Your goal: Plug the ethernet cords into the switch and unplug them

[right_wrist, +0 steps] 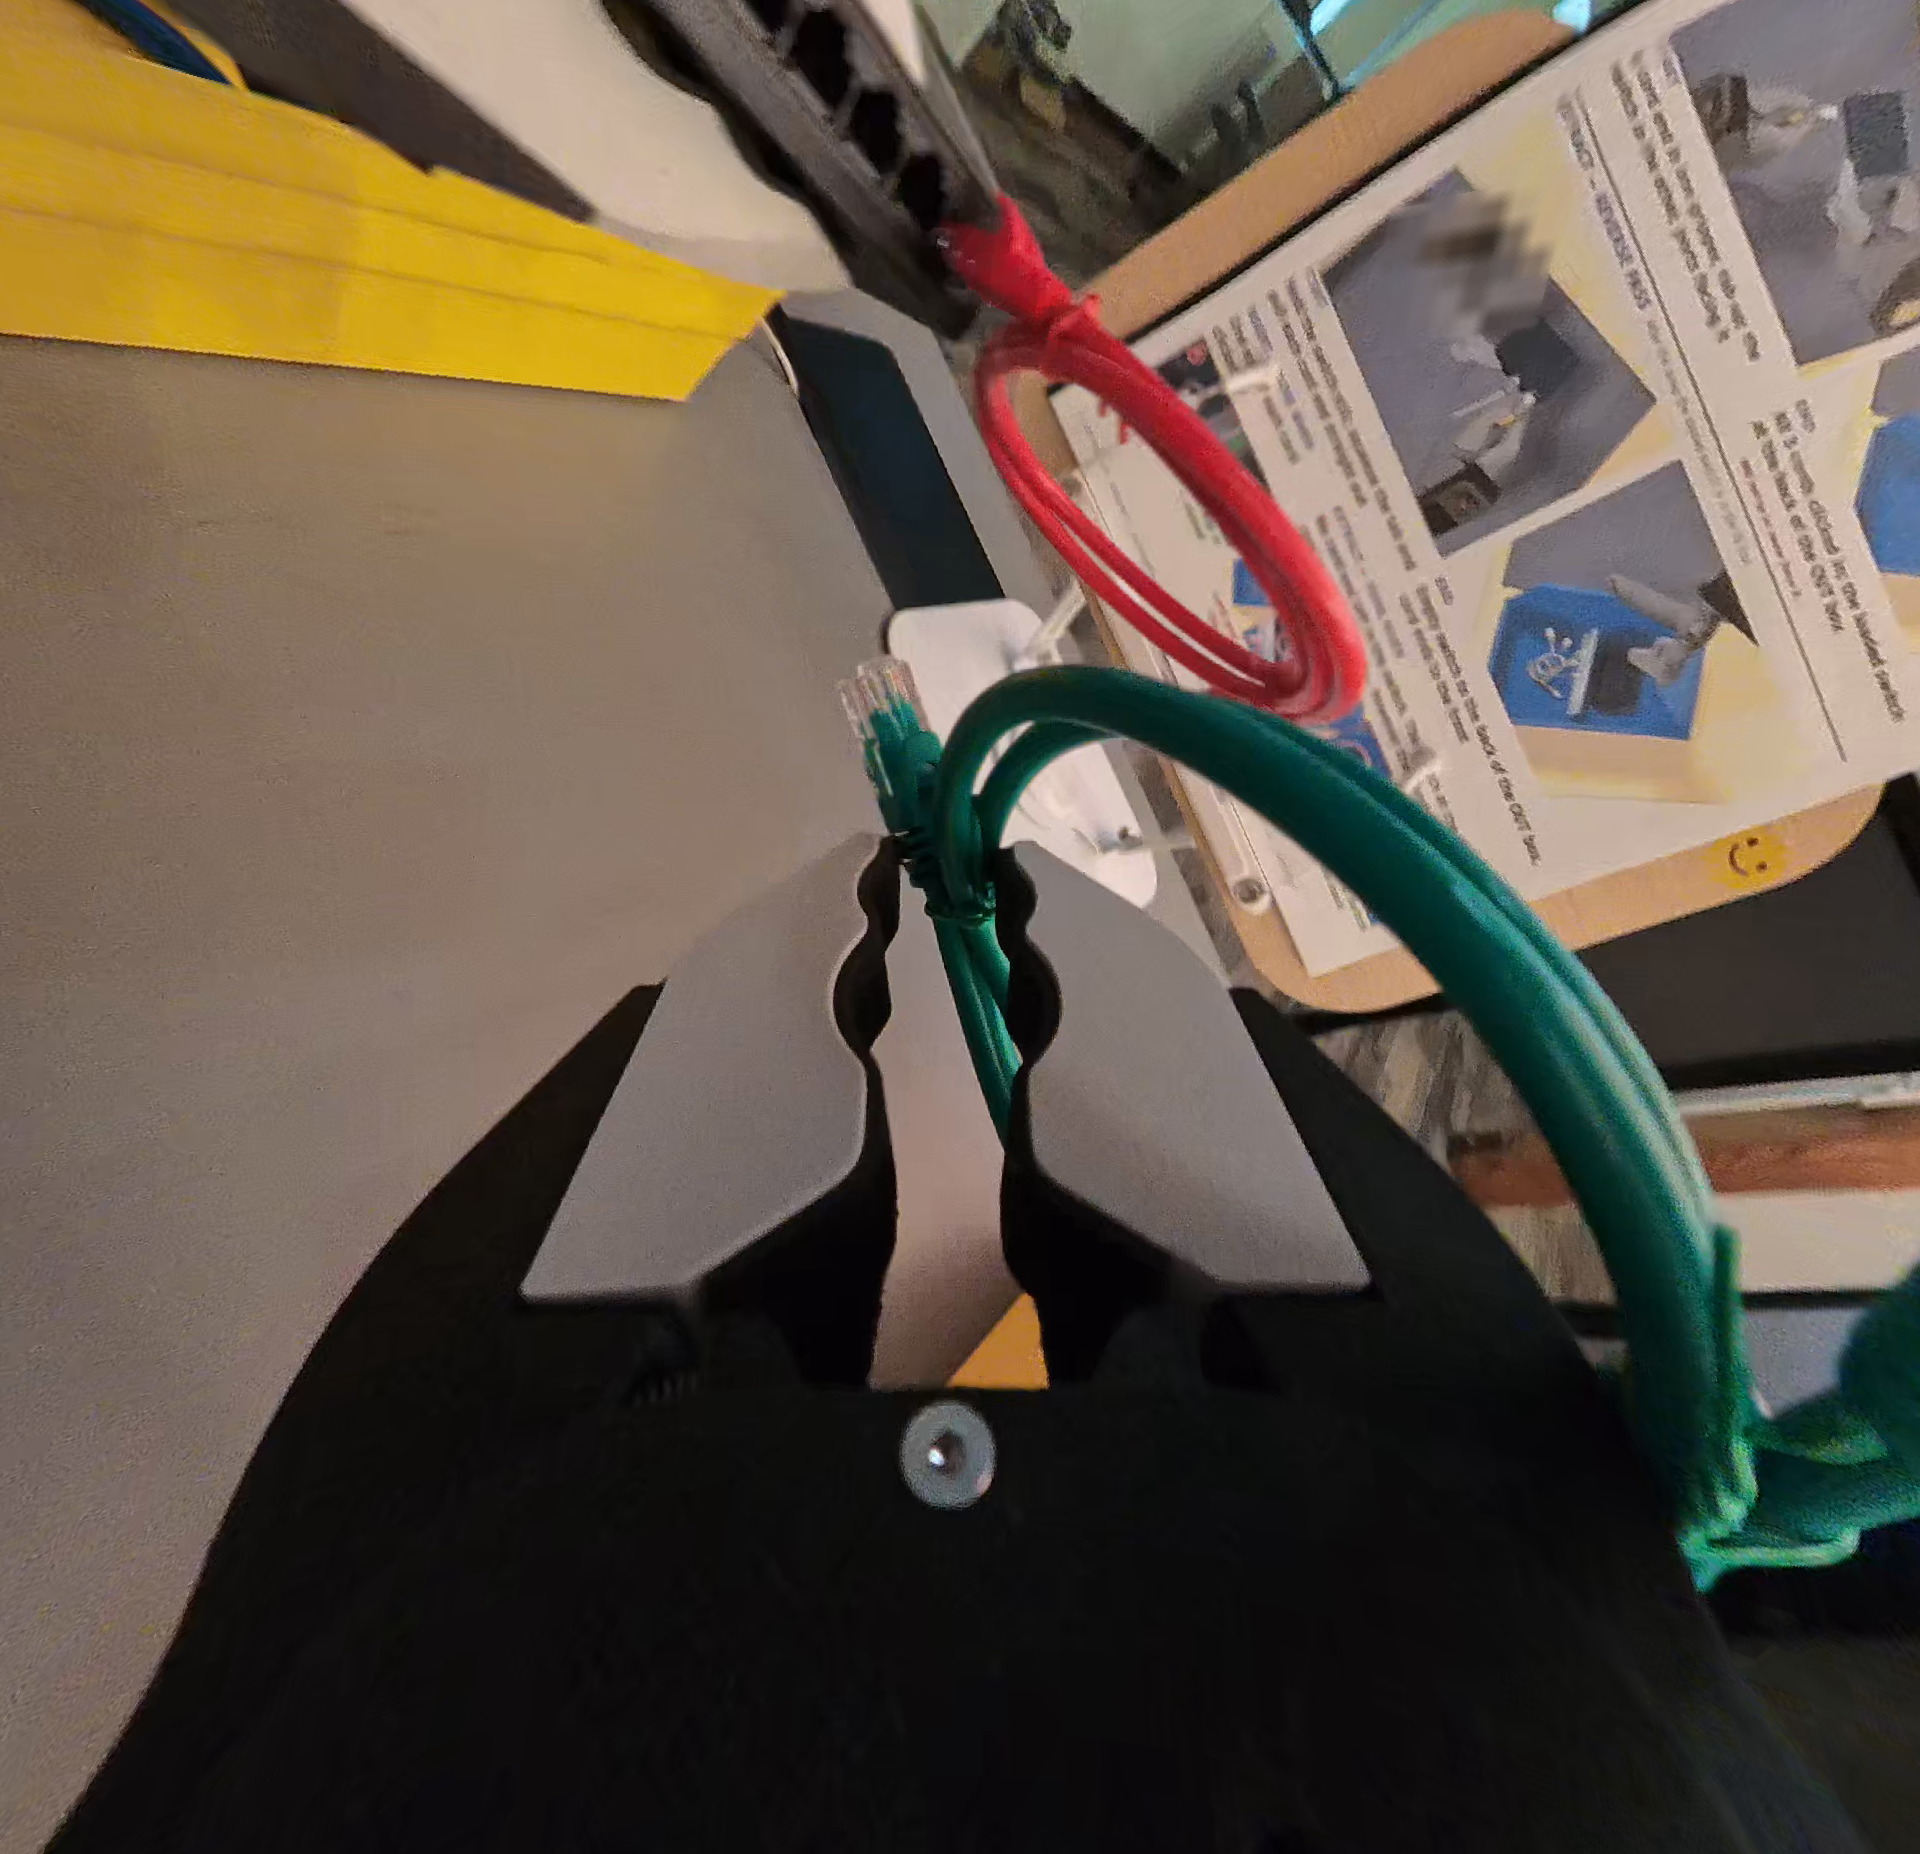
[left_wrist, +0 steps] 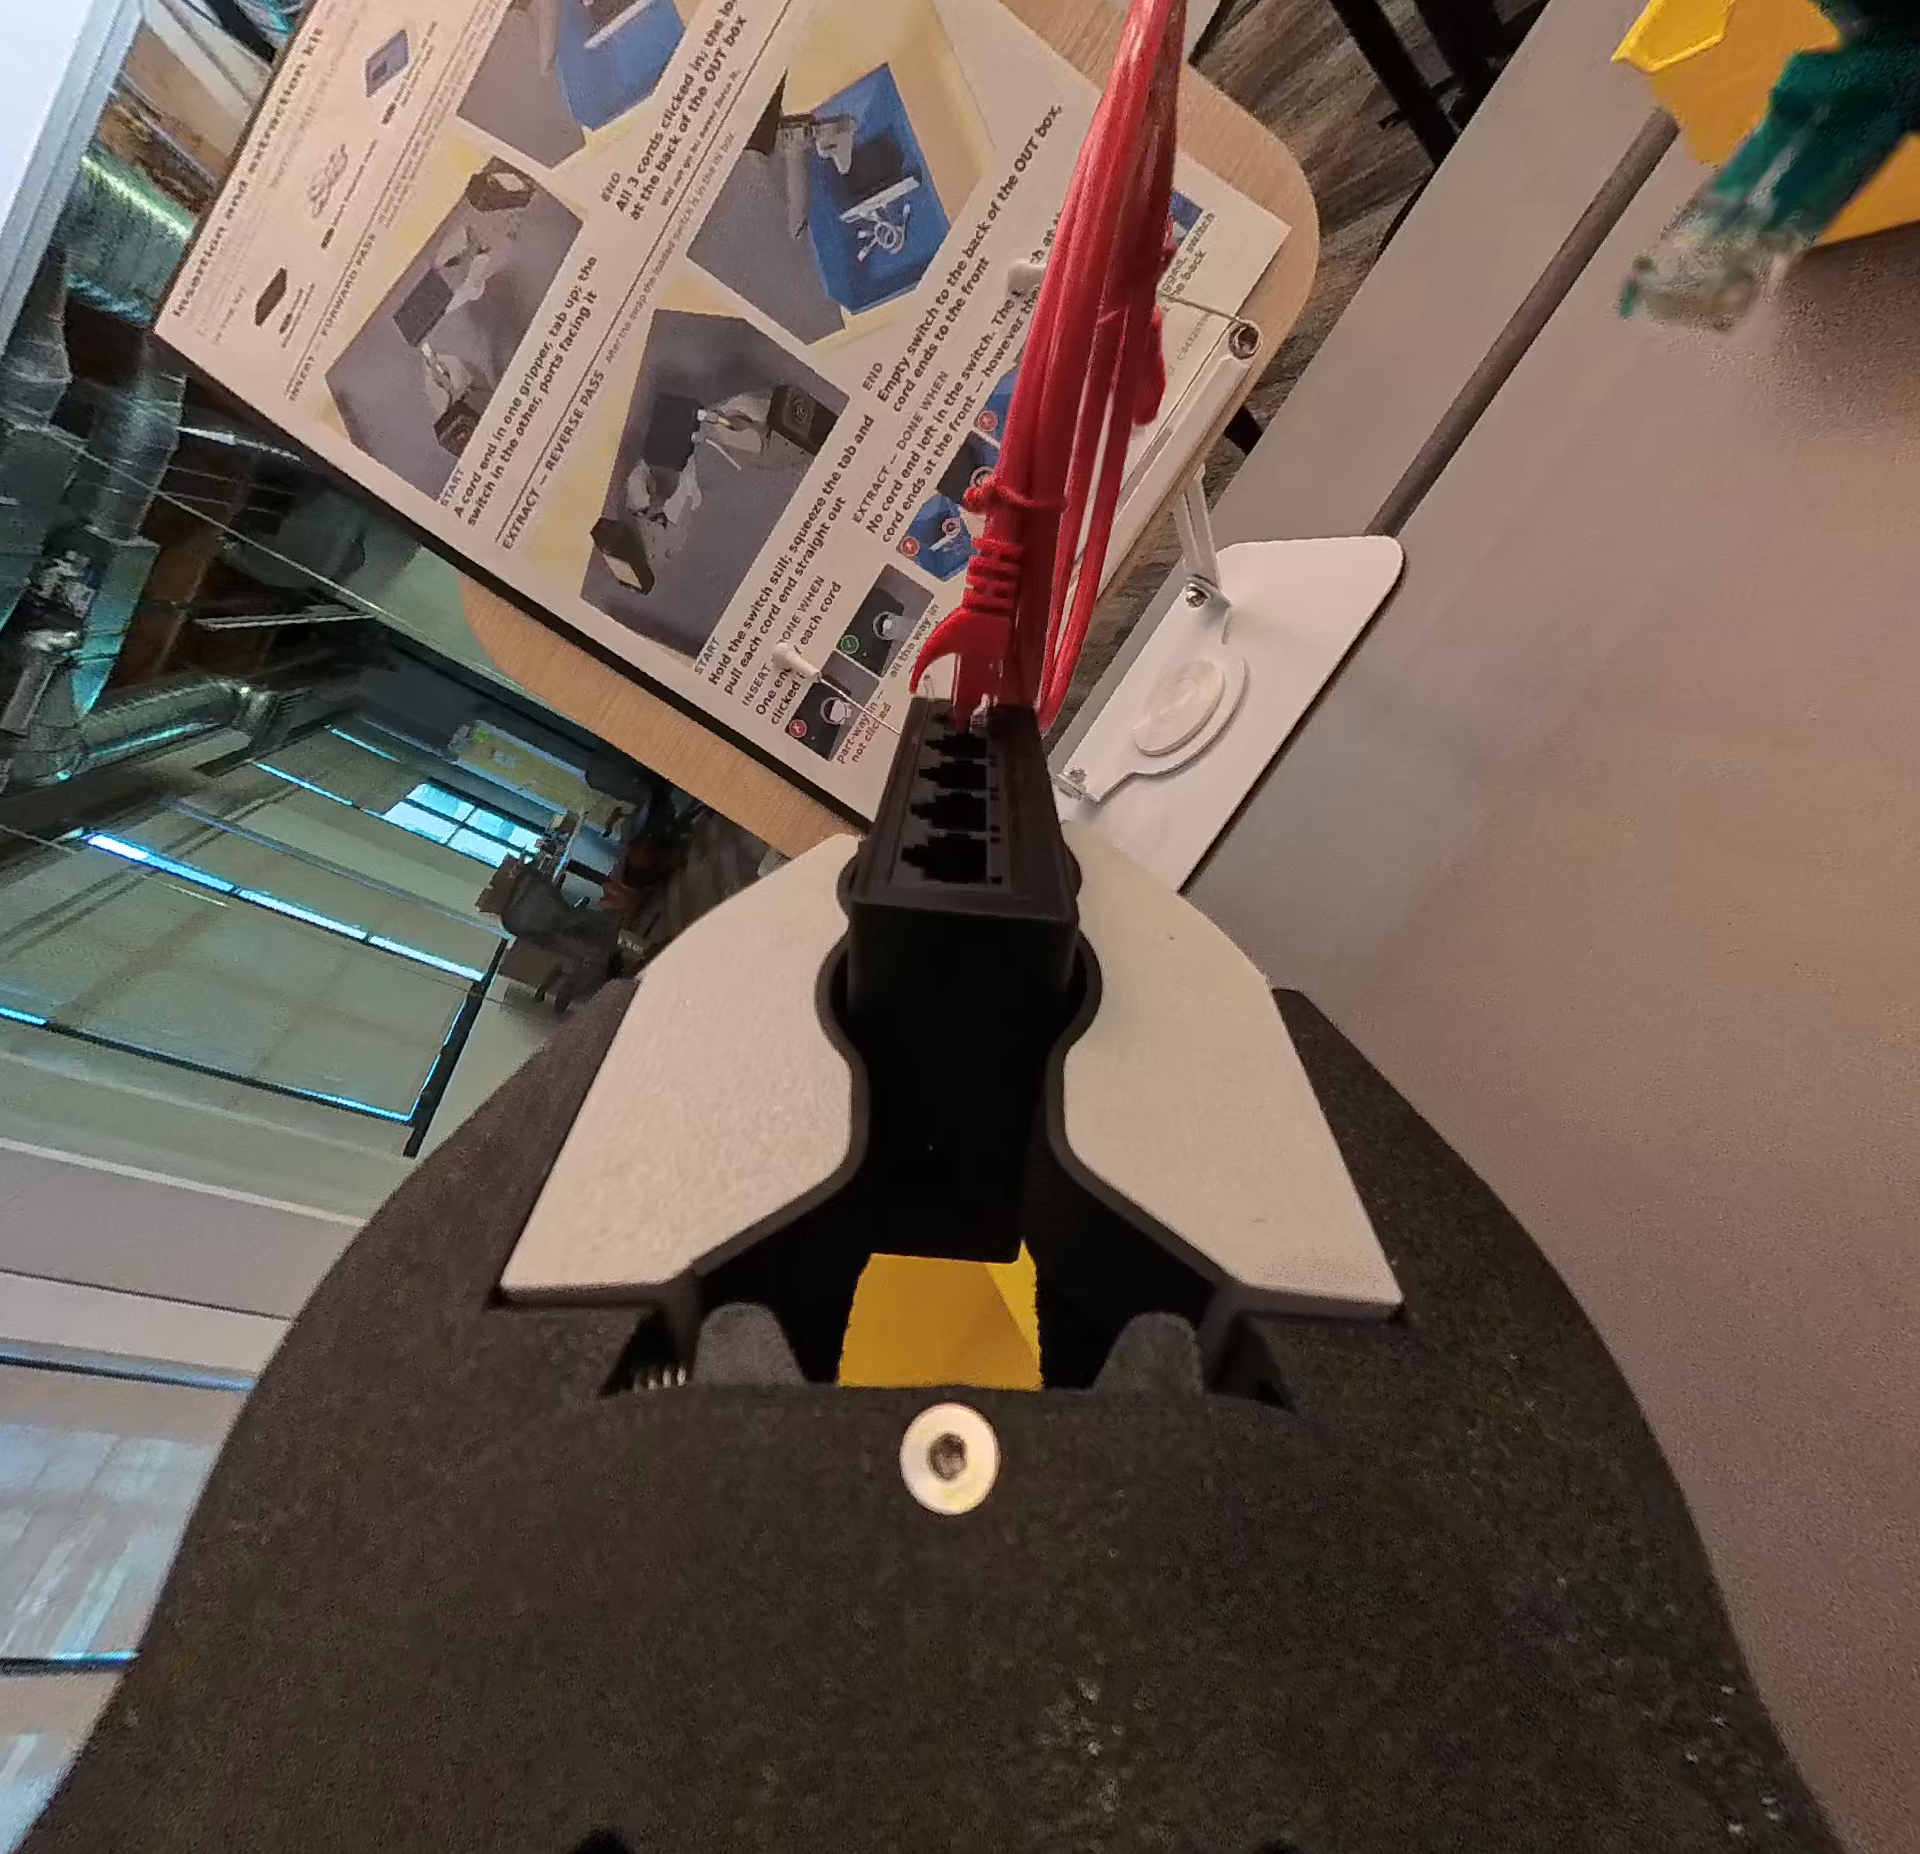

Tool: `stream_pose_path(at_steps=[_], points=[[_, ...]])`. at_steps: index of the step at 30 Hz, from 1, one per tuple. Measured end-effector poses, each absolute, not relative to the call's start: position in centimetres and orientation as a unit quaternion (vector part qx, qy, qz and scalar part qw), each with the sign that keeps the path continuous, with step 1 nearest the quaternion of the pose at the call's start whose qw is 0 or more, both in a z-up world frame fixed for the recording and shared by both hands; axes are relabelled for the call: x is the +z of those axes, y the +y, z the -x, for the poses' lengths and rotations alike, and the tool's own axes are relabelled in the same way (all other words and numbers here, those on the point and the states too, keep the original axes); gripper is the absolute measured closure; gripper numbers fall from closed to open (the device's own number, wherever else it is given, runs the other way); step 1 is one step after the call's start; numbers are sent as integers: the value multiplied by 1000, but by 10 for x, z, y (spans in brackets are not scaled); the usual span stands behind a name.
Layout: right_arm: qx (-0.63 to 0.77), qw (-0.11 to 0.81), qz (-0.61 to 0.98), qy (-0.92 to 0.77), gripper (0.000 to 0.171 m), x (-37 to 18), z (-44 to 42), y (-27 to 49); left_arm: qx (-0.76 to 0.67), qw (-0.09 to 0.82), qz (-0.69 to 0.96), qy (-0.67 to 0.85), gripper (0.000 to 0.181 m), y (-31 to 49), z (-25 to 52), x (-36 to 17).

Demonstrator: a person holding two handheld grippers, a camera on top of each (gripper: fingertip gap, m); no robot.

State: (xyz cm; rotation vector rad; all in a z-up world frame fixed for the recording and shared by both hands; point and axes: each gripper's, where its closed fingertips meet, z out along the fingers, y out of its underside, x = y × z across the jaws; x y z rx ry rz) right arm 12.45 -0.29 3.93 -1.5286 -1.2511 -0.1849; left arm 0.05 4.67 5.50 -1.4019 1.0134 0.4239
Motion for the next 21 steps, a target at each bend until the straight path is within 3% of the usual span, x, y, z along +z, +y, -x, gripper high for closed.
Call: stream_pose_path(at_steps=[8,21], points=[[-41,506,730,-458,153,65,-126,20,223,627,608,433,151,49,-3,52],[44,465,762,-448,152,49,-103,0,336,615,541,465,151,42,-29,40]])
